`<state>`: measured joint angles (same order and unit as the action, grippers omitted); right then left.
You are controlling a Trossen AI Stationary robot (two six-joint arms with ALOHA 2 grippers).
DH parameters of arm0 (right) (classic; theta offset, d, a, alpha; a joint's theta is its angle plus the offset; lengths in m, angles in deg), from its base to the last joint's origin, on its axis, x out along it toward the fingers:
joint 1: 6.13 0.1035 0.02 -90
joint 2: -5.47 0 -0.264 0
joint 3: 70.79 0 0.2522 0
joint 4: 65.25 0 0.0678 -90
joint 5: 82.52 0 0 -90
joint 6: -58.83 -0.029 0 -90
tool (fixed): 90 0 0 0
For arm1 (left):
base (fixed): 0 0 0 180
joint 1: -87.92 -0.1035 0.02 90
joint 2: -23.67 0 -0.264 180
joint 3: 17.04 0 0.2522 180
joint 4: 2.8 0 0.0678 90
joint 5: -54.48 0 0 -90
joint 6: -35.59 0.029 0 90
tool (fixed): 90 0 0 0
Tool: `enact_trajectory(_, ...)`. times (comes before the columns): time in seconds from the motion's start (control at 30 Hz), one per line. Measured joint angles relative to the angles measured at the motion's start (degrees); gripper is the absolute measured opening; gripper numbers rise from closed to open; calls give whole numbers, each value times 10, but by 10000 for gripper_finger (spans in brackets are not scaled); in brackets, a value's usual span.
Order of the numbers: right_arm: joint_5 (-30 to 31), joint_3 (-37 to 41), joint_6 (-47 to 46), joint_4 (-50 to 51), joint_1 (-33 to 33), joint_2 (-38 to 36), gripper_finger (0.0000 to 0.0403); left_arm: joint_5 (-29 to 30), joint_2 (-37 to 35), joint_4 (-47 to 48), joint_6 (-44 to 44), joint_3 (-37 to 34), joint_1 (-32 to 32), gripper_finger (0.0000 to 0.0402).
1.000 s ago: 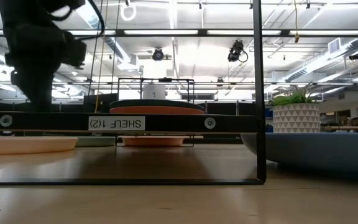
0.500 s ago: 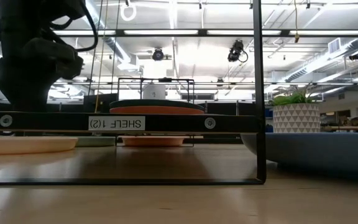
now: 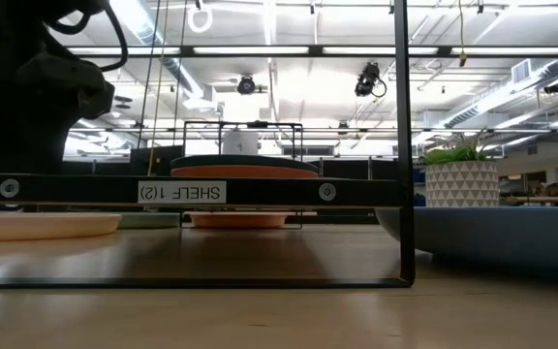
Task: Place and stack plates onto a shelf
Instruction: Put the light brown plate on the shelf
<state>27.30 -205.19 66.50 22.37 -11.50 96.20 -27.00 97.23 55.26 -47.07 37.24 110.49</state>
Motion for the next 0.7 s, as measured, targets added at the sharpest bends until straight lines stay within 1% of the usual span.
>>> enact_trajectory(0.17, 0, 0, 0, -9, -1, 0, 114, 3, 0, 16, -3, 0, 0, 207)
enact_trajectory(0.33, -4, 0, -3, -21, -1, 0, 114, 24, 15, -11, 62, 0, 5, 203)
enact_trajectory(0.47, -11, 0, -18, -22, -1, 0, 114, 35, 42, -40, 111, 0, 12, 203)
enact_trajectory(0.7, -17, 0, -30, -21, 0, 0, 114, 43, 95, -45, 125, 0, 21, 203)
